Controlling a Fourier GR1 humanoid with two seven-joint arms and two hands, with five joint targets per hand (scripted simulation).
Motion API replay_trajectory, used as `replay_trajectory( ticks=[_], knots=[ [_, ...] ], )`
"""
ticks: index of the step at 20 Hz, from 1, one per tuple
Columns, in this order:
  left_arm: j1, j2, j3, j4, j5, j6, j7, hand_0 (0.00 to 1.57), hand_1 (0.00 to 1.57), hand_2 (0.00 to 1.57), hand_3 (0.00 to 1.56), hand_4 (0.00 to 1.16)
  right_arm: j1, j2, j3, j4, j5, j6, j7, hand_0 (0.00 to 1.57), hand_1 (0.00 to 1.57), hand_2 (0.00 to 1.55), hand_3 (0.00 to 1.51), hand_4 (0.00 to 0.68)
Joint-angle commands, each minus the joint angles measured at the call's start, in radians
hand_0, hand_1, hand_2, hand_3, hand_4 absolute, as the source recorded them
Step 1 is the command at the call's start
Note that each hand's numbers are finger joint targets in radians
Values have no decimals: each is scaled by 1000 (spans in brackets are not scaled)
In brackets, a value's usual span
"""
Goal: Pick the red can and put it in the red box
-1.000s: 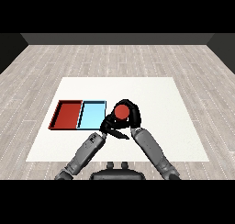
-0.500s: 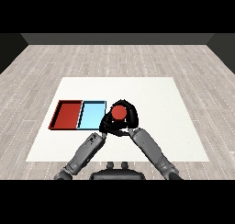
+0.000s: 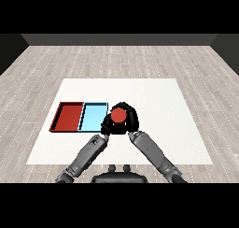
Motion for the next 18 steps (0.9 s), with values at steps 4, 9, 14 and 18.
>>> replay_trajectory(
  ticks=[4,9,14,18],
  knots=[
    [-33,-19,-12,78,50,39,-38,1571,1571,1571,1495,1131,68,15,-33,-20,4,71,-46,1571,1571,1465,1399,637],
    [7,-6,-28,-41,-26,84,38,1571,1571,1571,1496,1130,24,-8,-11,-18,20,62,76,1101,1101,1032,738,0],
    [-18,-19,-4,20,-10,62,1,1571,1571,1571,1499,1127,30,13,-25,11,107,106,103,0,0,0,0,0],
    [-6,-19,-50,17,-28,102,-15,1571,1571,1571,1496,1129,11,15,19,61,96,22,49,0,0,0,0,0]
  ],
)
